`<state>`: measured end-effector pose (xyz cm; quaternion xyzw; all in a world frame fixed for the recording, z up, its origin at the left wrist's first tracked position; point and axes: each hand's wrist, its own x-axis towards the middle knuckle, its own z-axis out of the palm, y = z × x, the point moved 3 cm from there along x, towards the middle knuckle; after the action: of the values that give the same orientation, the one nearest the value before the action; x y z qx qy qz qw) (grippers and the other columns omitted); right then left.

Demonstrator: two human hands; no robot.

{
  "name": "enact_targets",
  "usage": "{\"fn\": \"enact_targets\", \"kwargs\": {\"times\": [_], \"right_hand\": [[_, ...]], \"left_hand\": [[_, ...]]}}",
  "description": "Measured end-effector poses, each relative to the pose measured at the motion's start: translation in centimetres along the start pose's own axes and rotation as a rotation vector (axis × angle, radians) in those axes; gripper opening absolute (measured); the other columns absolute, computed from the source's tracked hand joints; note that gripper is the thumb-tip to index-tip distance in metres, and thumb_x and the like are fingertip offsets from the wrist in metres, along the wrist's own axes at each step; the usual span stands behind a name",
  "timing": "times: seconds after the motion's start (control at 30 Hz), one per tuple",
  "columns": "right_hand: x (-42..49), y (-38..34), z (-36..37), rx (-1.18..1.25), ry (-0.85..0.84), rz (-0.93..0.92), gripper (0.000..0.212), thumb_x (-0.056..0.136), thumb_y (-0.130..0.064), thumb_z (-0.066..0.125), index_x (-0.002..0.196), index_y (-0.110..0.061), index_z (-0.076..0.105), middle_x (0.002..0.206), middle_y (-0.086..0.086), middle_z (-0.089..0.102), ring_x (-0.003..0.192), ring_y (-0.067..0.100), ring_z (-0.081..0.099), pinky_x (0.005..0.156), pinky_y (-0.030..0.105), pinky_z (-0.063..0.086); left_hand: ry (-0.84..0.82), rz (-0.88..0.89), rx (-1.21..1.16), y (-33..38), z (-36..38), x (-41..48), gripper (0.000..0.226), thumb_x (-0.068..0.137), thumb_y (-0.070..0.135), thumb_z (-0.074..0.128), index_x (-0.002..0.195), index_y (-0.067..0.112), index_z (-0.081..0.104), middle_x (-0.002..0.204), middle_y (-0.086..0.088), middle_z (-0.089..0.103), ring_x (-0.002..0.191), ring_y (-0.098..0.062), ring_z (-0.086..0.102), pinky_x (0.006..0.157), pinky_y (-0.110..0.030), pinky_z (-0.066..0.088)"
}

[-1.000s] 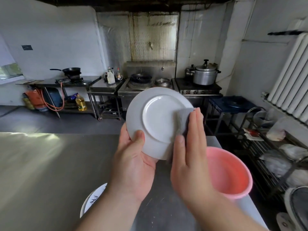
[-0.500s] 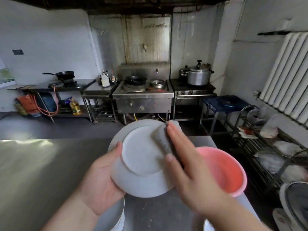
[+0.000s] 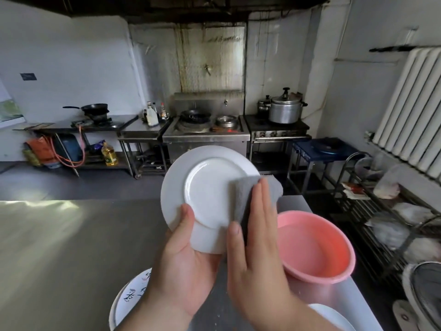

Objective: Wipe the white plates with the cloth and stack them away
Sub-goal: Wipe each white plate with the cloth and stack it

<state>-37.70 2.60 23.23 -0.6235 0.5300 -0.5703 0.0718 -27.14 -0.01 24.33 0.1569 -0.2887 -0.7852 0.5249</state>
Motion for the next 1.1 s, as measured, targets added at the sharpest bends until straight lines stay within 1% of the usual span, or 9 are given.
{"fn": "enact_targets", "kwargs": {"times": [0.13, 0.2, 0.3, 0.37, 0.5, 0.57, 0.67, 0.87, 1.1], "right_hand": [[-2.4, 0.2, 1.0, 0.233, 0.091, 0.092, 0.072, 0.104, -0.035, 0.044, 0.167, -0.023, 0.009, 0.174, -0.018, 0.002, 0.161, 0.009, 0.004, 0.126, 0.02, 0.007], [-0.1, 1.5, -0.9, 0.298, 0.115, 0.154, 0.064, 0.105, -0.029, 0.043, 0.165, -0.027, 0.019, 0.172, -0.021, 0.016, 0.158, 0.001, 0.012, 0.129, 0.025, 0.012], [4.2, 2.6, -3.9, 0.285, 0.025, 0.146, 0.055, 0.101, -0.023, 0.043, 0.155, -0.034, 0.041, 0.16, -0.025, 0.042, 0.15, -0.006, 0.032, 0.127, 0.027, 0.025], [5.5, 2.8, -4.8, 0.238, -0.084, 0.132, 0.052, 0.1, -0.025, 0.045, 0.152, -0.032, 0.049, 0.151, -0.032, 0.048, 0.144, -0.01, 0.039, 0.122, 0.021, 0.029], [2.2, 2.4, -3.4, 0.035, -0.203, 0.057, 0.064, 0.105, -0.042, 0.043, 0.164, -0.02, 0.028, 0.17, -0.017, 0.022, 0.157, -0.001, 0.015, 0.13, 0.029, 0.014], [-1.8, 1.6, -0.8, -0.134, -0.239, -0.007, 0.074, 0.107, -0.052, 0.036, 0.165, -0.012, 0.012, 0.175, -0.005, -0.001, 0.162, 0.024, -0.002, 0.131, 0.038, 0.003], [-5.2, 0.6, 1.7, -0.345, -0.295, -0.131, 0.086, 0.105, -0.068, 0.019, 0.164, -0.005, 0.015, 0.175, 0.009, 0.003, 0.155, 0.053, 0.001, 0.128, 0.052, 0.012], [0.7, 2.9, -1.2, -0.303, -0.322, -0.062, 0.08, 0.103, -0.064, 0.008, 0.164, -0.013, -0.003, 0.173, -0.003, -0.015, 0.159, 0.024, -0.022, 0.131, 0.046, -0.001], [-4.5, 3.3, 0.7, -0.44, -0.442, -0.366, 0.086, 0.106, -0.063, 0.001, 0.159, -0.006, 0.036, 0.17, 0.01, 0.027, 0.157, 0.041, 0.021, 0.125, 0.054, 0.024]], "left_hand": [[-0.045, -0.047, 0.095, -1.4, 0.5, -0.8, 0.064, 0.105, 0.044, 0.046, 0.154, 0.004, 0.047, 0.157, -0.024, 0.047, 0.147, -0.039, 0.045, 0.124, -0.051, 0.033], [-0.077, 0.012, 0.177, -0.9, 0.1, -1.1, 0.059, 0.104, 0.028, 0.054, 0.157, 0.005, 0.042, 0.159, -0.024, 0.045, 0.148, -0.042, 0.042, 0.125, -0.06, 0.027], [-0.1, 0.013, 0.159, 1.1, -0.5, -0.8, 0.06, 0.096, 0.031, 0.072, 0.149, 0.008, 0.056, 0.154, -0.021, 0.053, 0.143, -0.038, 0.05, 0.115, -0.057, 0.043], [-0.076, -0.028, 0.167, 1.7, -1.3, -0.6, 0.051, 0.101, 0.041, 0.061, 0.142, 0.011, 0.063, 0.152, -0.018, 0.056, 0.141, -0.033, 0.054, 0.113, -0.05, 0.047], [0.076, -0.079, 0.115, 0.9, -3.1, -0.3, 0.055, 0.107, 0.044, 0.039, 0.141, 0.007, 0.064, 0.151, -0.02, 0.056, 0.14, -0.035, 0.055, 0.116, -0.054, 0.045], [0.103, -0.119, 0.051, 0.1, -3.5, -0.1, 0.061, 0.103, 0.051, 0.044, 0.138, 0.006, 0.066, 0.148, -0.023, 0.059, 0.135, -0.038, 0.059, 0.111, -0.053, 0.05], [0.096, -0.217, -0.027, -1.3, -3.6, 0.2, 0.076, 0.088, 0.062, 0.056, 0.138, 0.005, 0.067, 0.142, -0.025, 0.062, 0.128, -0.042, 0.064, 0.106, -0.054, 0.051], [0.158, -0.03, 0.029, -1.3, -3.7, 1.3, 0.058, 0.109, 0.048, 0.035, 0.138, 0.009, 0.066, 0.148, -0.019, 0.059, 0.137, -0.033, 0.058, 0.113, -0.05, 0.039], [0.203, -0.258, -0.072, -4.1, -3.3, 1.2, 0.082, 0.086, 0.068, 0.057, 0.136, 0.004, 0.068, 0.136, -0.025, 0.066, 0.125, -0.04, 0.066, 0.106, -0.052, 0.047]]}}
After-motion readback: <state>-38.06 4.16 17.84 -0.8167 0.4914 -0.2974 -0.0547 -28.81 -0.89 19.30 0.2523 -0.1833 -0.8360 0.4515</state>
